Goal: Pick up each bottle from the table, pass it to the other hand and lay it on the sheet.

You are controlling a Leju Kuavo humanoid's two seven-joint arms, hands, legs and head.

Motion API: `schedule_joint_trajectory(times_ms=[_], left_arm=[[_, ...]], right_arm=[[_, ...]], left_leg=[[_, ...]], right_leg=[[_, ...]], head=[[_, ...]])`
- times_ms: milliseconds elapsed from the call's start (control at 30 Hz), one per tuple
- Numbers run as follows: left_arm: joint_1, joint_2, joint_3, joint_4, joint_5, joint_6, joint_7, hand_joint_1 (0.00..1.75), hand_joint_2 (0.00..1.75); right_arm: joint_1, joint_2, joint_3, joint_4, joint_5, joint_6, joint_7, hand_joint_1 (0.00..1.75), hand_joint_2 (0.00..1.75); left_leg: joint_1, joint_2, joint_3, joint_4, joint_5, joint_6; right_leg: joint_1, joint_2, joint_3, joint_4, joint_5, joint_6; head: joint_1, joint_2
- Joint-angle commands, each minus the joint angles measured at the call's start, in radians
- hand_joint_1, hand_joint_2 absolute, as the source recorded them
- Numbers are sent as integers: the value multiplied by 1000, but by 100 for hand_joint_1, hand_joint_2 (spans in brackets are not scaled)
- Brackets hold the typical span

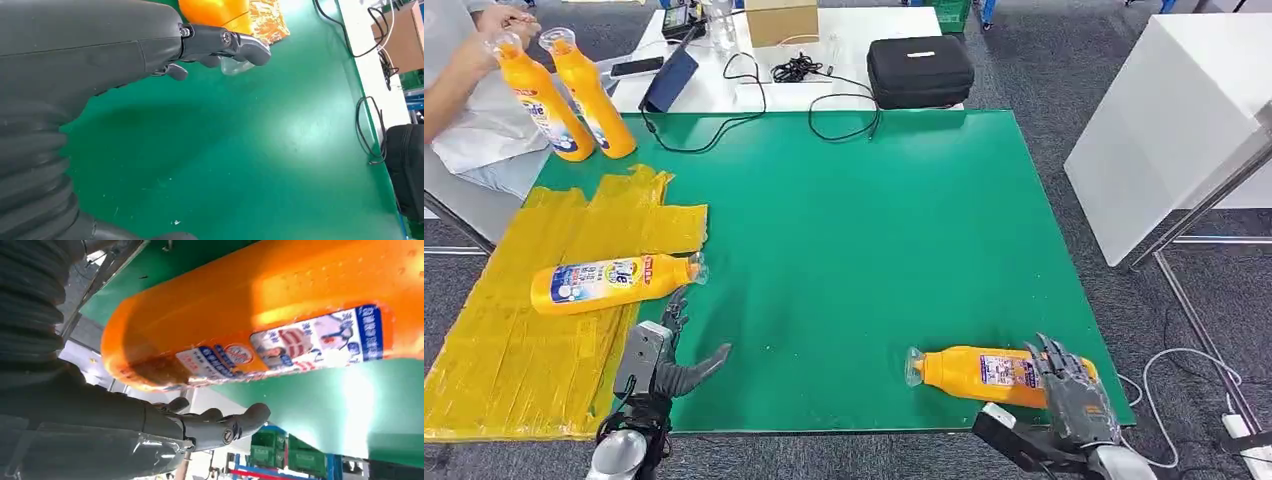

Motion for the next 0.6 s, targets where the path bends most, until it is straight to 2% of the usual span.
schedule_joint_trajectory(times_ms=[33,100,233,333,367,400,433,467,567,600], left_arm=[[-44,5,-39,56,16,-11,6,0,175],[-51,7,-48,66,24,-14,6,0,175],[-70,5,-63,95,36,-19,2,0,175],[-74,5,-65,100,37,-19,1,0,175],[-76,8,-71,103,40,-19,-1,0,175],[-79,8,-75,106,44,-19,-3,0,175],[-83,9,-79,110,47,-19,-3,0,175],[-86,9,-81,114,50,-19,-4,0,175],[-93,7,-85,126,55,-18,-4,0,175],[-95,6,-85,132,58,-15,-4,0,175]], right_arm=[[-102,34,36,239,-39,82,-1,0,175],[-116,33,33,291,-68,107,-8,0,175],[-152,29,59,385,-72,149,-21,0,175],[-158,33,63,400,-73,147,-29,0,175],[-163,35,72,406,-79,149,-37,16,175],[-171,34,81,416,-80,152,-39,134,175],[-179,32,95,427,-81,159,-42,162,175],[-183,28,103,435,-82,162,-43,175,175],[-193,22,120,451,-83,168,-45,175,175],[-196,23,122,454,-86,167,-47,175,175]], left_leg=[[1,1,8,-2,-3,-1],[1,0,5,-1,-1,-1],[2,2,10,-2,-3,-1],[4,13,17,-3,-9,0],[5,14,19,-3,-9,0],[6,17,22,-3,-11,2],[6,19,23,-3,-11,2],[7,18,23,-3,-10,2],[8,21,23,-3,-8,4],[9,26,25,-3,-7,6]], right_leg=[[2,-1,8,-2,-2,-1],[2,-1,5,-2,-1,-1],[2,1,11,-4,0,-1],[4,10,17,-9,-1,-2],[5,12,19,-10,-1,-2],[6,15,23,-12,-4,-4],[7,16,24,-12,-7,-5],[8,15,24,-14,-6,-5],[9,14,25,-18,-5,-4],[11,16,26,-19,-7,-4]], head=[[0,0],[0,0],[0,0],[0,0],[0,0],[0,0],[0,0],[0,0],[0,0],[0,0]])
